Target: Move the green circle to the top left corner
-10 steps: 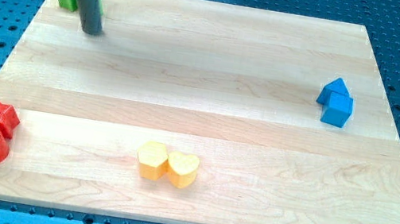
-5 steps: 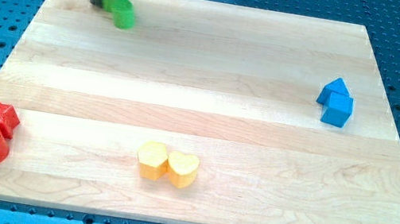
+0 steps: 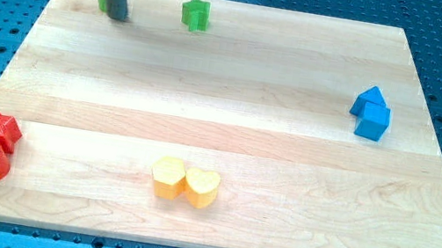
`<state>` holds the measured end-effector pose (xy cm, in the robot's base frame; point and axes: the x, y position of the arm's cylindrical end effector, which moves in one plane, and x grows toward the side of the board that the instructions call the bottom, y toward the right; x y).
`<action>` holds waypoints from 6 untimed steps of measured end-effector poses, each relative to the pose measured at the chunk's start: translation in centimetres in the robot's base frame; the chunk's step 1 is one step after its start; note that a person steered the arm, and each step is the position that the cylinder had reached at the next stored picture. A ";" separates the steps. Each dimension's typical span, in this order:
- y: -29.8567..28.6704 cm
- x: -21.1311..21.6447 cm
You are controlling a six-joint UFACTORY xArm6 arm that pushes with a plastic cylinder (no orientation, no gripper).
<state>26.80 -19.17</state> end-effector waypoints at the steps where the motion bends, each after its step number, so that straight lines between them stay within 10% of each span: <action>1: 5.2 -1.8; 6: 1.0 -2.5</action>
<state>24.27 -18.14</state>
